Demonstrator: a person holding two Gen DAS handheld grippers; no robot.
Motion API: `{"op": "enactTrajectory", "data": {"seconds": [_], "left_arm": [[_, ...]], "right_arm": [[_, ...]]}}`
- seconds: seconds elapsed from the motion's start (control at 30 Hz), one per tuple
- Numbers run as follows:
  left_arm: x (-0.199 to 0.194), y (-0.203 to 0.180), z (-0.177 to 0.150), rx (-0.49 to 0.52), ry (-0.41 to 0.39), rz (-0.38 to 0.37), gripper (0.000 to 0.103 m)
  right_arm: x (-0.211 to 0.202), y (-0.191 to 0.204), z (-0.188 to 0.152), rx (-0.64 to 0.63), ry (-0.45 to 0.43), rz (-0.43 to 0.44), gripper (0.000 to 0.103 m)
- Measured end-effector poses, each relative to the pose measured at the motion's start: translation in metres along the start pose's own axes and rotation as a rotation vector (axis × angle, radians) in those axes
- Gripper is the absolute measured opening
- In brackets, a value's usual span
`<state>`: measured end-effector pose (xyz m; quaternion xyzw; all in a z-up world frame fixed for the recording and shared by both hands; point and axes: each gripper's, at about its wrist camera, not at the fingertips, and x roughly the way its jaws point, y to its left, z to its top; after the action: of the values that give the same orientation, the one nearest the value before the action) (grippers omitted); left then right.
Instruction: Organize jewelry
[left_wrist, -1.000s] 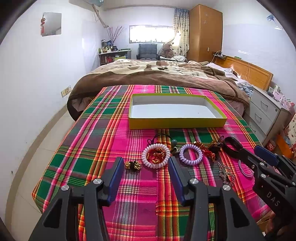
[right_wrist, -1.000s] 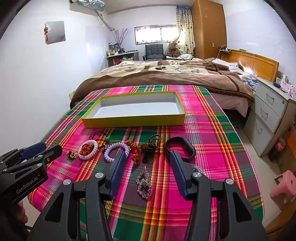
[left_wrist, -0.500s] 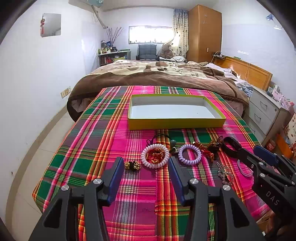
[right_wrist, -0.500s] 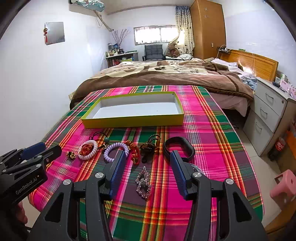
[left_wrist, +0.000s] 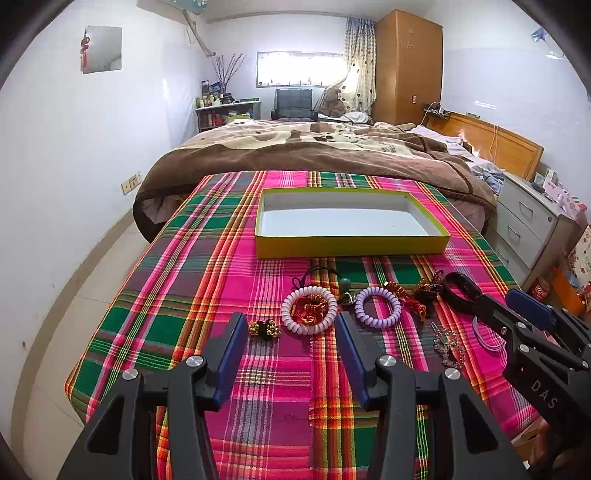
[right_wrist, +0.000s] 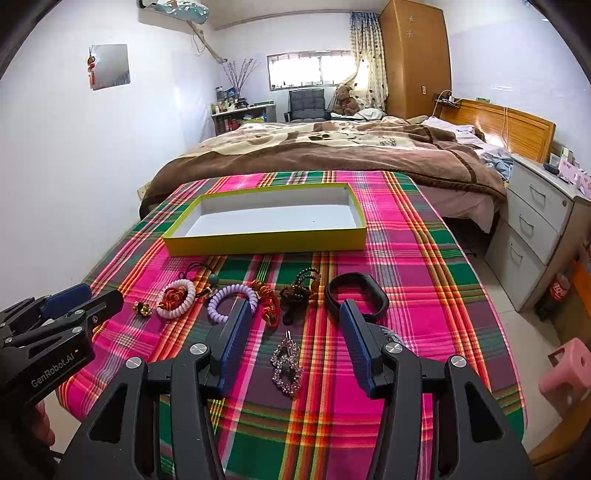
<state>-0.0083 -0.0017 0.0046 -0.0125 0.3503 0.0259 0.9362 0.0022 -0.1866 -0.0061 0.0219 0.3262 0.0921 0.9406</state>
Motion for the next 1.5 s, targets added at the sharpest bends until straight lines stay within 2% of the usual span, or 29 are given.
{"op": "enactTrajectory", "data": {"seconds": [1.0, 1.17, 1.3, 1.5], "left_arm": [[0.015, 0.01, 0.001, -0.005, 0.039, -0.021, 0.049], [0.021, 0.022, -0.001, -0.011, 0.043, -0.047, 0.049], [0.034, 0.036, -0.003, -0.027, 0.093, -0.094, 0.049], [0.051, 0.054, -0.009, -0.076, 0.144, -0.116, 0.049]], "right_arm": [[0.007, -0.005, 0.001, 0.004, 0.013, 0.008, 0.051], [0.006, -0.028, -0.002, 0.025, 0.01, -0.002, 0.051], [0.011, -0.054, -0.008, 0.044, 0.051, -0.046, 0.051], [0.014, -0.081, -0.018, 0.051, 0.098, -0.103, 0.051]]}}
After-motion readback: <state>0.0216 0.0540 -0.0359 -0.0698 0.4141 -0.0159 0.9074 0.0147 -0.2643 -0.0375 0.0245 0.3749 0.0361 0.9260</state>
